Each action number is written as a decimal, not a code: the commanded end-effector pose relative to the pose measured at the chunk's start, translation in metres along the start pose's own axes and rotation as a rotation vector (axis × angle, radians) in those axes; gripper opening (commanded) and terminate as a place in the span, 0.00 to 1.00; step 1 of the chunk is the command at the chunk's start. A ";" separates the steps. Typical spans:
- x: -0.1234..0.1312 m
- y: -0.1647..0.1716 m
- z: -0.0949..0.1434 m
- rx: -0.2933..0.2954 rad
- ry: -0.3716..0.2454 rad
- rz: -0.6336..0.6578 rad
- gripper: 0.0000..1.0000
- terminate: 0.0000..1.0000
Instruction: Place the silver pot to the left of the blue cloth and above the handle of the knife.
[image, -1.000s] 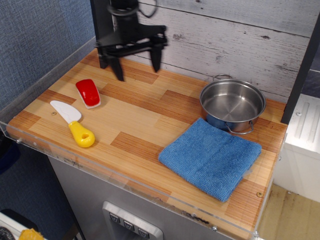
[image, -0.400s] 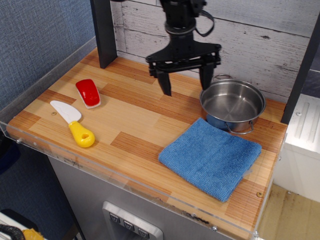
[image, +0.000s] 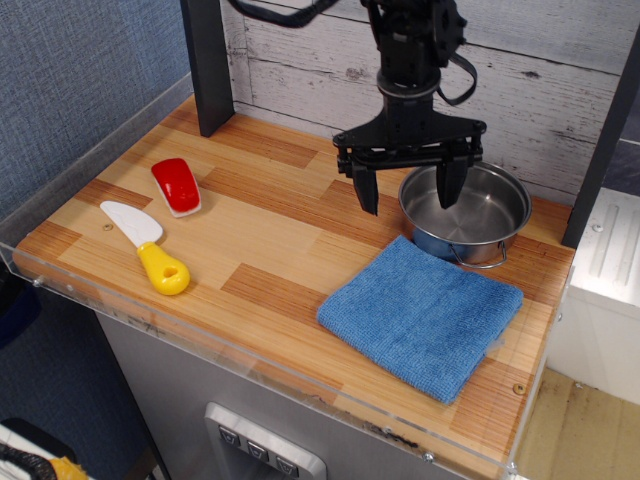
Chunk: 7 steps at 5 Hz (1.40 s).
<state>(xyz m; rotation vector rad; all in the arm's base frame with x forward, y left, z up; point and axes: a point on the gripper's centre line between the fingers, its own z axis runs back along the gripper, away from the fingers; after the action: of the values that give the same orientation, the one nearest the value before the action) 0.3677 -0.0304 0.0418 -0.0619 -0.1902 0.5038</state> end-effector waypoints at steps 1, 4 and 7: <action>0.011 -0.009 -0.007 0.004 -0.042 -0.024 1.00 0.00; 0.011 -0.001 -0.017 0.035 -0.038 -0.014 0.00 0.00; 0.016 0.009 0.020 -0.005 -0.072 -0.023 0.00 0.00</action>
<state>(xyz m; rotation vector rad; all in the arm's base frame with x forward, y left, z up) 0.3698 -0.0171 0.0402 -0.0341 -0.1940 0.4852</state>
